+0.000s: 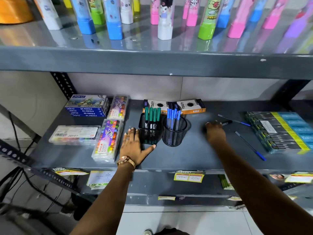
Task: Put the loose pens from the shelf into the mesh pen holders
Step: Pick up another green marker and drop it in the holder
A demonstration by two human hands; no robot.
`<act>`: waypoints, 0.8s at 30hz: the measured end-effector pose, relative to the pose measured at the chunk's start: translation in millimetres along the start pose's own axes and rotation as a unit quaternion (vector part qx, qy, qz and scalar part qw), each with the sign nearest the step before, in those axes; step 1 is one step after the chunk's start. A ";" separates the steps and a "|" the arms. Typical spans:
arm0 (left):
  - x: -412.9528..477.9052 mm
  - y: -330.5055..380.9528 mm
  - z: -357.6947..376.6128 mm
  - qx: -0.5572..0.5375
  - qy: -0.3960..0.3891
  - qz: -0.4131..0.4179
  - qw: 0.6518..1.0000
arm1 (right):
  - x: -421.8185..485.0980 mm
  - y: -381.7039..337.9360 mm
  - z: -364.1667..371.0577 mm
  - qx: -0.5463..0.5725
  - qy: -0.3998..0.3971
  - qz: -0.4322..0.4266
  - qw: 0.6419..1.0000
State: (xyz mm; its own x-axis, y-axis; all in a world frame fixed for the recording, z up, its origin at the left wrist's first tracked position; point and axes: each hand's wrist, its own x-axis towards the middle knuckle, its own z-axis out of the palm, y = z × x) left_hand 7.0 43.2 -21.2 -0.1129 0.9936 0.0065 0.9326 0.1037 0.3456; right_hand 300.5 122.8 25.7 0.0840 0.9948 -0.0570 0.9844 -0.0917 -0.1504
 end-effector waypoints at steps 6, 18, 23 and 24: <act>1.3 -2.2 1.6 0.000 -0.009 -0.009 1.000 | -9.5 5.1 13.9 -0.066 0.010 -0.051 0.997; 0.7 -1.2 2.8 -0.009 0.011 0.003 1.000 | -0.3 -51.7 -88.5 0.311 0.286 -0.073 0.903; 2.0 -3.3 5.2 -0.016 0.015 -0.001 1.000 | -20.6 -115.0 -115.0 0.507 0.291 -0.134 0.800; 1.9 -3.4 5.3 -0.016 0.013 -0.002 1.000 | -22.3 -128.3 -111.4 0.520 0.268 -0.148 0.798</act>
State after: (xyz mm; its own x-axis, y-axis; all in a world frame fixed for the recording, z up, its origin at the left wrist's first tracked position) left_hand 5.4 45.0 -27.3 -0.1254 0.9916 0.0300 0.9207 0.1051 0.3759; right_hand 189.6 117.2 156.2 0.2004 0.8301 0.5203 0.3369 0.4403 -0.8323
